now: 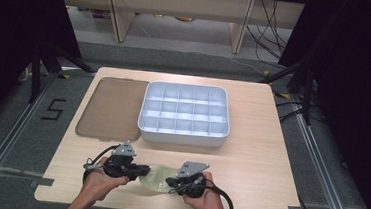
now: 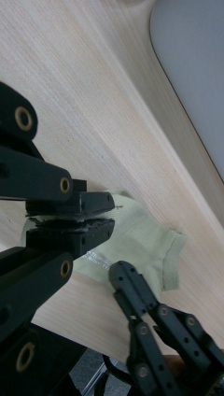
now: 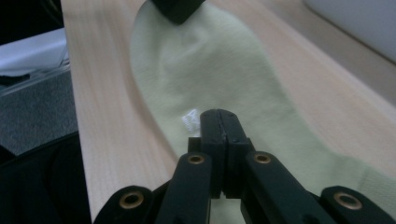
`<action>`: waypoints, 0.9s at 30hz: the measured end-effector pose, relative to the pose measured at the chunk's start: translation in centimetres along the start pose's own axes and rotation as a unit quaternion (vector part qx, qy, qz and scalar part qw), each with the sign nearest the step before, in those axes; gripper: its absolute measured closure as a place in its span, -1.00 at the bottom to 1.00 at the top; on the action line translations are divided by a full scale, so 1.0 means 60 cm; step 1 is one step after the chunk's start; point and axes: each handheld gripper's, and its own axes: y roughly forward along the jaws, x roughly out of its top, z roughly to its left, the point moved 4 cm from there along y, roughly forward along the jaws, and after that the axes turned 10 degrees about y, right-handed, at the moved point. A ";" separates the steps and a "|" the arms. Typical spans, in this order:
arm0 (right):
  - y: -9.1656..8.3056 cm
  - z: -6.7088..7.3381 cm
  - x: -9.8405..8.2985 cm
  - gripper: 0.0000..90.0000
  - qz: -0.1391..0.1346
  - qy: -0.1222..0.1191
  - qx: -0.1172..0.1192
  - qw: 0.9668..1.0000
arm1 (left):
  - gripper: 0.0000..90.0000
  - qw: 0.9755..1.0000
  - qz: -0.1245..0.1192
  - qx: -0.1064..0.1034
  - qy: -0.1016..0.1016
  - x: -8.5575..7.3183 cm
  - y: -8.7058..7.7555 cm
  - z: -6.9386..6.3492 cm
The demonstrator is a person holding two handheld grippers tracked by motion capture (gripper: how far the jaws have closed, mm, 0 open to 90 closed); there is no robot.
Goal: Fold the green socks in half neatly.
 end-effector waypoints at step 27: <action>-0.052 -0.085 -0.039 1.00 0.021 0.030 -0.056 0.998 | 0.88 1.000 -0.014 -0.004 0.004 0.033 0.001 -0.017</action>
